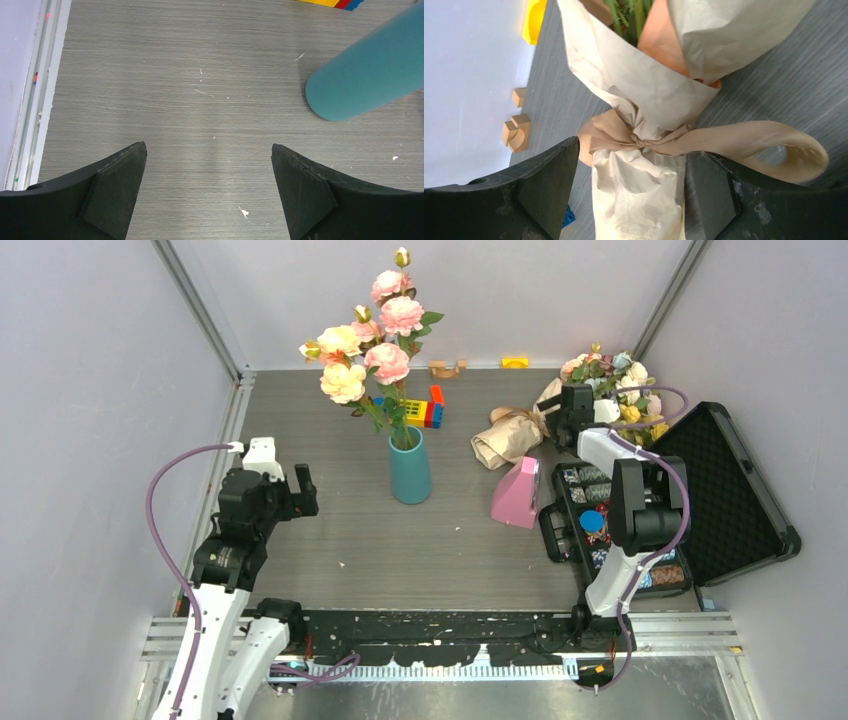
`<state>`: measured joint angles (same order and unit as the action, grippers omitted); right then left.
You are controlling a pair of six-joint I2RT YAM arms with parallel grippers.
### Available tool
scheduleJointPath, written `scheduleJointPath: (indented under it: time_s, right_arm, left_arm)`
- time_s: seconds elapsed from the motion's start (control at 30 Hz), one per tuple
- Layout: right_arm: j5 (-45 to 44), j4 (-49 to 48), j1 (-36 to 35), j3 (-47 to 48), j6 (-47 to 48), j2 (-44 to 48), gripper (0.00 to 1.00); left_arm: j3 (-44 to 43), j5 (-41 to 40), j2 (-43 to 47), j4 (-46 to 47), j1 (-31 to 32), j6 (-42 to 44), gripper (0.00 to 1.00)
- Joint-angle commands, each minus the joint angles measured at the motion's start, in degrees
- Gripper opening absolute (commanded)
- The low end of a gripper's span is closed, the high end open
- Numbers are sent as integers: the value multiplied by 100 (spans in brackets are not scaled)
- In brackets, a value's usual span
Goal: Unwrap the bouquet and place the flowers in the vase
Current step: Adjust the fake flower at the corner of the board, then pick up the fake flower from the corner of the board.
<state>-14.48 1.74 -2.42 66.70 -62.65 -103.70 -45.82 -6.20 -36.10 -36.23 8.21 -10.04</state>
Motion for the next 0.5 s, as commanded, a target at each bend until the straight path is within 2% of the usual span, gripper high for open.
scheduleJointPath:
  time_s: [0.0, 0.47]
  right_arm:
    - [-78, 182, 50, 215, 51, -99, 86]
    - [179, 231, 52, 711, -259, -743, 85]
  left_arm:
    - [28, 78, 31, 239, 23, 38, 98]
    - [20, 79, -14, 226, 23, 38, 98]
